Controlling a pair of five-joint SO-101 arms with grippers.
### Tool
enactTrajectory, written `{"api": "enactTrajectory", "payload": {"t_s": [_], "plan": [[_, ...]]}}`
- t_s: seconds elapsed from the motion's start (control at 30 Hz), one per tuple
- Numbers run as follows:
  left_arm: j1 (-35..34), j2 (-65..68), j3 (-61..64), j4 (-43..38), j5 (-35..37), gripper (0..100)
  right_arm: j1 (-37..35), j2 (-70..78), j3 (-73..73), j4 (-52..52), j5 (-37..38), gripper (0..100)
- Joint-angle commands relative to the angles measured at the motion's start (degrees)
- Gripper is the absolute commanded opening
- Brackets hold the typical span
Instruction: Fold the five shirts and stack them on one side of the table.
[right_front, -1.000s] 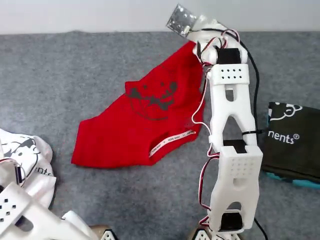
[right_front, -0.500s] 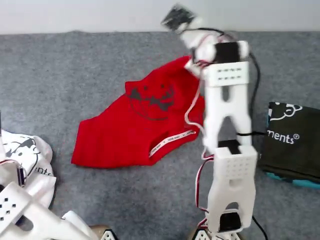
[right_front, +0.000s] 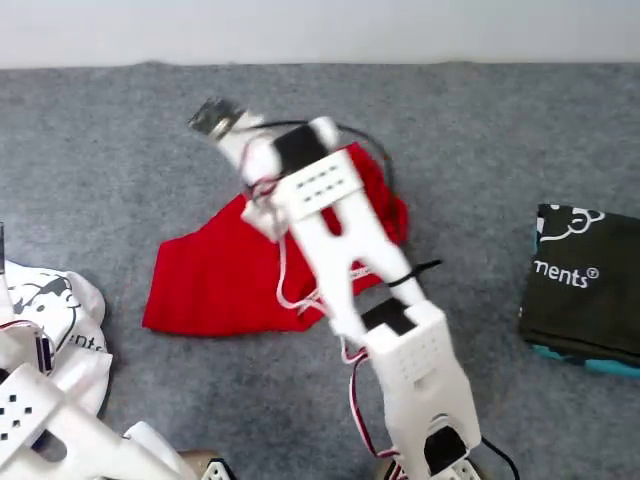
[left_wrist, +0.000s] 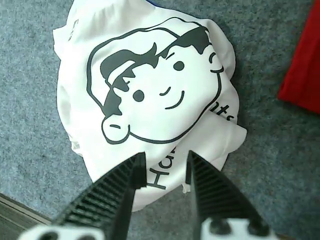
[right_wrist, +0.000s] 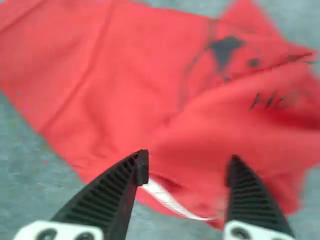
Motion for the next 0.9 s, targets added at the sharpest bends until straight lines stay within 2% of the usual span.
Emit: {"api": "enactTrajectory", "payload": {"t_s": [0.0,0.33,0.6,0.87], "plan": [[-0.4,-1.1,0.1,0.4,-0.1,14,-4.0,-3.9,1.2,1.9,-3.8,31.4],[-0.4,-1.1,0.2,0.4,-0.1,14,-6.0,-4.1,-10.8,1.3,-4.0,31.4],[-0.4,-1.1,2.3,0.0,-0.1,14,-13.2,2.9,-3.7,2.0,-4.0,31.4],[-0.4,-1.1,2.2,-0.1,-0.1,14,-18.1,13.8,-3.5,2.0,-4.0,31.4]]}}
